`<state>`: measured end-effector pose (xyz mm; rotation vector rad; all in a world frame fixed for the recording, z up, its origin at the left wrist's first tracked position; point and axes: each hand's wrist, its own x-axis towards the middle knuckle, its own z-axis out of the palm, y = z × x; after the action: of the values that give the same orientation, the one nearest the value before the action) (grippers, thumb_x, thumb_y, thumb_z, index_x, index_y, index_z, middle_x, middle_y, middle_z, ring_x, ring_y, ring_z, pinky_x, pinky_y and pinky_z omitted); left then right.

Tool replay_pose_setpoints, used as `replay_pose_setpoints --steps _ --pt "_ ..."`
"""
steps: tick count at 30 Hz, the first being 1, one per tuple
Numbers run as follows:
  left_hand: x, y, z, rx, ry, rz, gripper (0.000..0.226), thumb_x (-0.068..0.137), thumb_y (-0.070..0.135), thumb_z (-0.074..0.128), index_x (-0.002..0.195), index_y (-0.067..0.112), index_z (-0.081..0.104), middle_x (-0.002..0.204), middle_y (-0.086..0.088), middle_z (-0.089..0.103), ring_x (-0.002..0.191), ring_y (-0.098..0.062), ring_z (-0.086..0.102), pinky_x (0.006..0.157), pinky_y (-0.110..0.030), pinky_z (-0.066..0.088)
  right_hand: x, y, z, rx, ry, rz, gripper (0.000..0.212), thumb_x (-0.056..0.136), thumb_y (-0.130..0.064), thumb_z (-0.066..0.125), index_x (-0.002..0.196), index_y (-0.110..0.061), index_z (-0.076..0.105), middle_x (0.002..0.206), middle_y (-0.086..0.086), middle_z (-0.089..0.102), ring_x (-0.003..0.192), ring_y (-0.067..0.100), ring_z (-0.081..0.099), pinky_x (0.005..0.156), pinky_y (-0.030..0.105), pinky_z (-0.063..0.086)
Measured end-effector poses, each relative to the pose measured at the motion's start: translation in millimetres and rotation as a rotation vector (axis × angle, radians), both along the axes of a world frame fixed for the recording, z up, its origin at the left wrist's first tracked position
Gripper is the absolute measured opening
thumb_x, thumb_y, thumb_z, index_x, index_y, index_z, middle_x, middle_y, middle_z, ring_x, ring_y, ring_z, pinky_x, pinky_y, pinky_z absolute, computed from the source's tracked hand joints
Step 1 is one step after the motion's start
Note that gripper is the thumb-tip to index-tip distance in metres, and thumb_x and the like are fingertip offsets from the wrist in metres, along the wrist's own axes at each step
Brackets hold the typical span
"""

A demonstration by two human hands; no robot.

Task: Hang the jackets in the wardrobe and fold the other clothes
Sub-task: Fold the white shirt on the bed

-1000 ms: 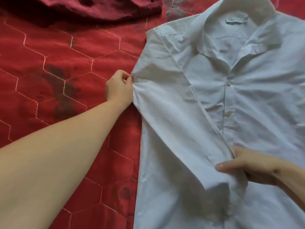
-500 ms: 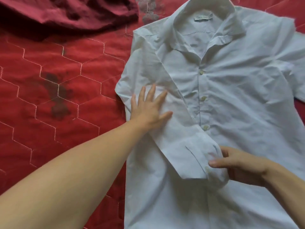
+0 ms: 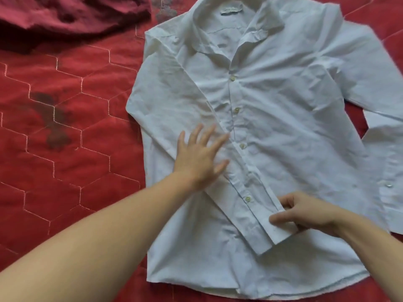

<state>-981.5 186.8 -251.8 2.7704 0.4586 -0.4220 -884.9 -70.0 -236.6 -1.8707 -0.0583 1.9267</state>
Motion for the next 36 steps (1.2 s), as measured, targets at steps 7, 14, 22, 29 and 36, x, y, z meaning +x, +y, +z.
replay_pose_setpoints --steps 7,14,22,29,36 --pt "-10.9 -32.2 -12.5 -0.030 0.273 -0.023 0.098 0.074 0.082 0.044 0.144 0.051 -0.016 0.158 0.011 -0.024 0.145 -0.028 -0.025 0.109 -0.067 -0.008 -10.4 -1.9 11.2 0.061 -0.405 0.020 0.031 0.074 -0.043 0.075 0.067 -0.014 0.067 0.060 -0.009 0.064 0.056 0.008 0.056 0.059 0.029 0.043" --pt "33.5 -97.5 10.4 -0.082 0.089 -0.198 0.079 0.085 0.054 0.052 0.150 0.044 0.008 0.162 0.004 0.000 0.148 -0.022 -0.005 0.117 -0.051 0.007 64.3 -84.9 22.3 -0.164 -1.102 -0.580 0.017 0.083 -0.023 0.067 0.100 -0.019 0.067 0.096 0.000 0.063 0.096 0.026 0.061 0.085 0.036 0.047" --pt "132.0 -205.9 19.4 -0.576 -0.065 -0.044 0.055 0.084 0.026 0.062 0.137 0.029 0.049 0.133 0.002 0.051 0.110 -0.020 0.055 0.097 -0.037 0.045 133.7 -147.8 -4.1 -0.347 -0.974 -0.633 0.060 0.071 -0.033 0.077 0.123 -0.016 0.052 0.115 0.008 0.061 0.104 0.030 0.058 0.088 0.038 0.046" --pt "215.8 -260.6 48.2 -1.297 0.223 0.616 0.064 0.072 0.068 0.062 0.124 0.031 0.057 0.125 0.001 0.060 0.108 -0.015 0.061 0.096 -0.034 0.049 160.7 -139.2 33.7 0.022 -1.088 -0.681 0.017 0.078 -0.006 0.059 0.087 -0.020 0.055 0.076 -0.004 0.061 0.076 0.028 0.059 0.062 0.029 0.035" --pt "247.5 -223.8 60.9 -1.600 0.167 1.045 0.027 0.089 0.023 0.060 0.109 0.008 0.067 0.091 -0.009 0.063 0.080 -0.024 0.061 0.074 -0.032 0.049 143.8 -111.7 66.8 0.482 -0.927 -0.281 0.025 0.077 -0.049 0.063 0.093 -0.030 0.067 0.063 -0.006 0.063 0.057 0.007 0.057 0.059 0.026 0.047"
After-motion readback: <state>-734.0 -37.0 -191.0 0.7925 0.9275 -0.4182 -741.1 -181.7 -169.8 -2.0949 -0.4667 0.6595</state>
